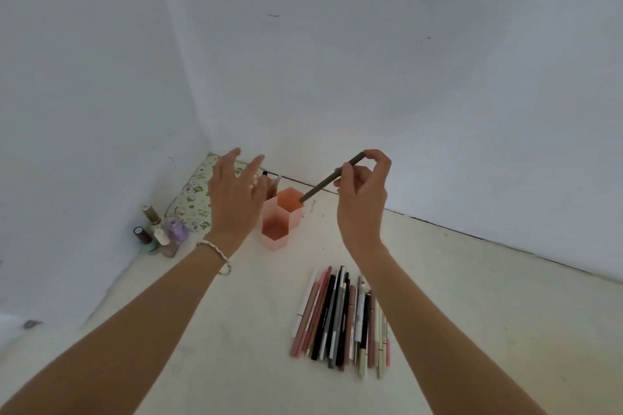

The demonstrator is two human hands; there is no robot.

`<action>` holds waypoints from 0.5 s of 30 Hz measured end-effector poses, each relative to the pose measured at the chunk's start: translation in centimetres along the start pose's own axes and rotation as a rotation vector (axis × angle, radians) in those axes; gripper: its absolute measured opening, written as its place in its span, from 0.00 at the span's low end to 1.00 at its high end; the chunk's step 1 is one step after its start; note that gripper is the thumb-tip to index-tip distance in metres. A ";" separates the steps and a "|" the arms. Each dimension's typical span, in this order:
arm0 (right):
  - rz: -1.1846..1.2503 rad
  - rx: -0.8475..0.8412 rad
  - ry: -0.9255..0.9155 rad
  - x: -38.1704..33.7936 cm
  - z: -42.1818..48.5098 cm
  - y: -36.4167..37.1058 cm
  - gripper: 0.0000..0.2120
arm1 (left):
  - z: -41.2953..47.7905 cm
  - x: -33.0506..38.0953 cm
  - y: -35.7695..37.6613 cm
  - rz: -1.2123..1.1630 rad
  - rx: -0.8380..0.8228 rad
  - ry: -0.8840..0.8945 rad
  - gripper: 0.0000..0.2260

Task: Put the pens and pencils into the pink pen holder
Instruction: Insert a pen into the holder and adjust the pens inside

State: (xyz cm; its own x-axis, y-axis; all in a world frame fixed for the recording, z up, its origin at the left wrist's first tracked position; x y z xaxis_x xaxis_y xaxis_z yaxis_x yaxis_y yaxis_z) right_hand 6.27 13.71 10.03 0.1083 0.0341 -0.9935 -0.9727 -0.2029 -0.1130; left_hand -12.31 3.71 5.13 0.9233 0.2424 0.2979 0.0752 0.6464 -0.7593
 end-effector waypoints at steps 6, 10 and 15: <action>-0.186 -0.097 -0.120 0.8 -0.1 5.9 0.11 | 0.0 -2.1 -3.9 -0.162 0.164 -0.095 0.18; -0.511 -0.235 -0.149 2.9 -0.5 8.9 0.07 | -0.6 -1.9 -5.9 -0.295 0.220 -0.110 0.16; -0.579 -0.151 -0.327 3.6 -1.6 8.2 0.08 | -3.5 1.7 -4.3 -0.422 0.115 -0.162 0.10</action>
State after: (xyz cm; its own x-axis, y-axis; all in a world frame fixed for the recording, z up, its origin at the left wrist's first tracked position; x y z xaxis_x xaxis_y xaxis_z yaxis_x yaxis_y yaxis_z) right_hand -0.95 10.58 5.47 0.5114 0.4678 -0.7209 -0.7349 -0.1967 -0.6490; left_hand -9.73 -1.18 6.90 0.7492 0.0448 0.6608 0.3814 0.7866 -0.4857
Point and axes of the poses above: each hand's wrist, its own z-axis towards the middle knuckle, its own y-axis out of the palm, x = y × z, the point moved 4 cm from there along z, towards the middle knuckle, and after that the axes turned 15 degrees about y, right-handed, at the moved point
